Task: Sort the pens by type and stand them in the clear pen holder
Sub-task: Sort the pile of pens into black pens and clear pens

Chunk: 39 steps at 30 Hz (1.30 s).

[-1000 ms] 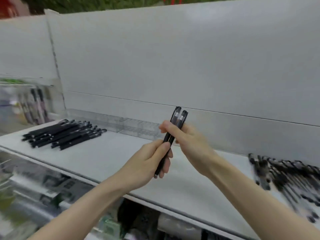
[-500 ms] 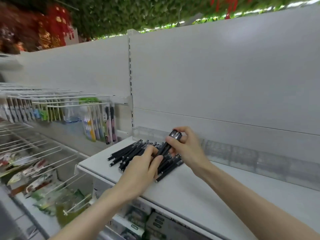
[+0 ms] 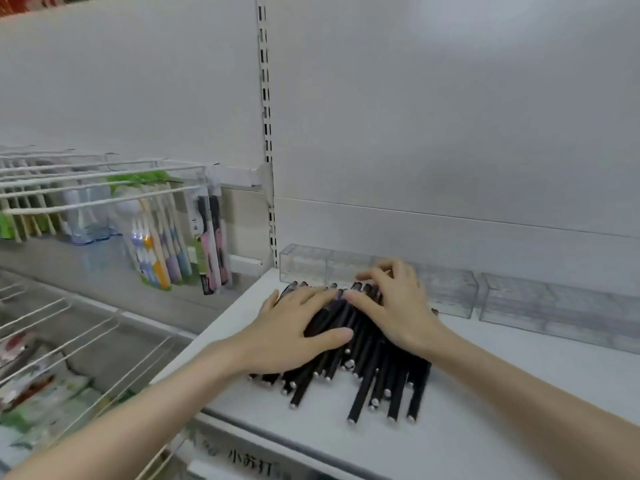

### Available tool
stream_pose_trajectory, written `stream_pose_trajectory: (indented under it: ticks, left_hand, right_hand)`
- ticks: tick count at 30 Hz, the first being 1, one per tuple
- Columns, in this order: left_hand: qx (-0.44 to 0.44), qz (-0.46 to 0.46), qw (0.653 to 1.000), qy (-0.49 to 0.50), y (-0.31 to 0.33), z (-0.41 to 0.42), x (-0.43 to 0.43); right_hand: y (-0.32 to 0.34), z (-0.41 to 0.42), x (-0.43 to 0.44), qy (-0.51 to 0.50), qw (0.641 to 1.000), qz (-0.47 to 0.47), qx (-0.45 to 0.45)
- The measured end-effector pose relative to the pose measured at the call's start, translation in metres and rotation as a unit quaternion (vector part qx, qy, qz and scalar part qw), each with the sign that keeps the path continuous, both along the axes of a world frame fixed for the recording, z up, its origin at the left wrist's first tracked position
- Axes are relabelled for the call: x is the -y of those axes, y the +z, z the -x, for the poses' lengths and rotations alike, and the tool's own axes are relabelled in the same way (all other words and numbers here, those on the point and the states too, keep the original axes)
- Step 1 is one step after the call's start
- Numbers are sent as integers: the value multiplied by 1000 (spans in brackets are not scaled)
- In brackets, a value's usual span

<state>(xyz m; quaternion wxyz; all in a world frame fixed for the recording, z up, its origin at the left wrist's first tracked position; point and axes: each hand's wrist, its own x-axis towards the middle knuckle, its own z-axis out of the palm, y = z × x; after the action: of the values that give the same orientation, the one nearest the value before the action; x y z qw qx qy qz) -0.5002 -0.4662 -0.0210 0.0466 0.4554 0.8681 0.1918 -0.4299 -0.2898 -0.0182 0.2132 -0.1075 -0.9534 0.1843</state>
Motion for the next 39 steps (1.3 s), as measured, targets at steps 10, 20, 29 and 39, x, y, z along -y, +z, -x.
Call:
stream_pose_trajectory:
  ticks: [10,20,29,39]
  left_hand:
    - [18,74,993,-92,-2,34,-7]
    - [-31,-65,988,-137,7,41,-9]
    - [-89,-243,949,-181,76,-8,-50]
    - [-65,-289,936,-189,64,-161,-113]
  right_hand:
    - [-9,-23,31,-126,982,19,137]
    - [6,-29,32,-163,986,19,26]
    - [57,-84,9,-247,964,-29,-93]
    - [56,-253,-39,-255,954,-25,-156]
